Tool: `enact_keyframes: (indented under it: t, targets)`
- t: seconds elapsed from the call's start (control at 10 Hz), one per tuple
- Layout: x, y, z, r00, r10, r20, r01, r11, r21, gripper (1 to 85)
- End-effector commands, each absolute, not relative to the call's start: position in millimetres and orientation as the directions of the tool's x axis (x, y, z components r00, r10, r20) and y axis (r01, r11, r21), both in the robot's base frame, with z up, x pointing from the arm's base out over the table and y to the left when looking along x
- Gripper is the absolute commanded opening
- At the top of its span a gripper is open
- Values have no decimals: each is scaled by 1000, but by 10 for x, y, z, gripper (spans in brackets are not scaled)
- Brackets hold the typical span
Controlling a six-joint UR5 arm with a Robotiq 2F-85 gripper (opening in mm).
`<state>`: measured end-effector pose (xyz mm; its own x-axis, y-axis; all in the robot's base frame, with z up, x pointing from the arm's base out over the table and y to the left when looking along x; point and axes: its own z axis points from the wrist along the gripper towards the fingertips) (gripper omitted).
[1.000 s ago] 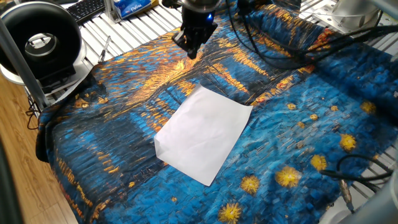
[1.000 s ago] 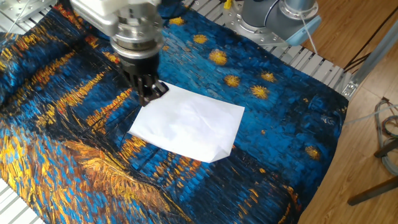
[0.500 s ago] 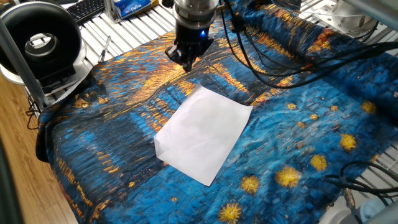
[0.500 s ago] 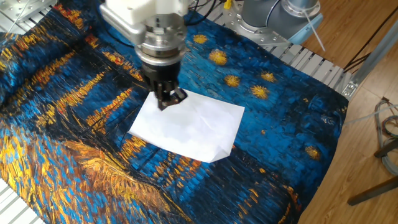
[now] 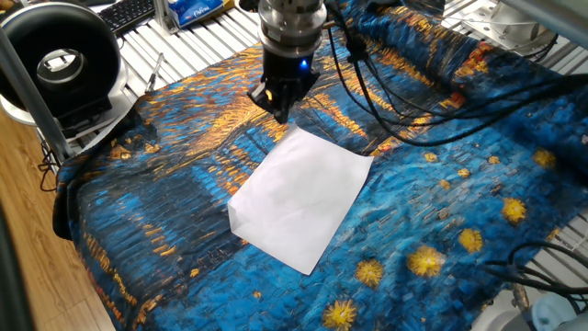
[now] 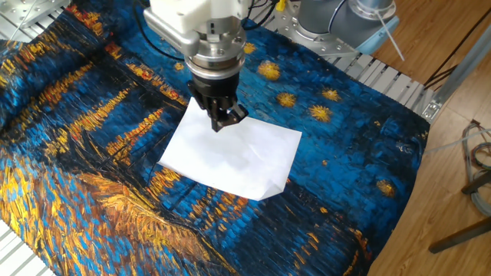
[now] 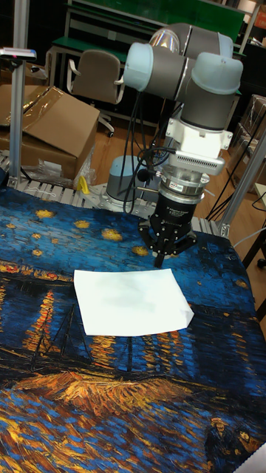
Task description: Flip over and spread out the paper that is laid flat on the table
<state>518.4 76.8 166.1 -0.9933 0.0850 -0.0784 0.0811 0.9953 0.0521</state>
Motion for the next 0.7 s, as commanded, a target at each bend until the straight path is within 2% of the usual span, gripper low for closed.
enact_keyframes:
  t: [0.0, 0.6]
  targets:
    - [5128, 806, 1553, -994, 61, -92, 53, 995, 86, 10]
    - [5187, 801, 1463, -989, 54, -135, 44, 996, 82, 10]
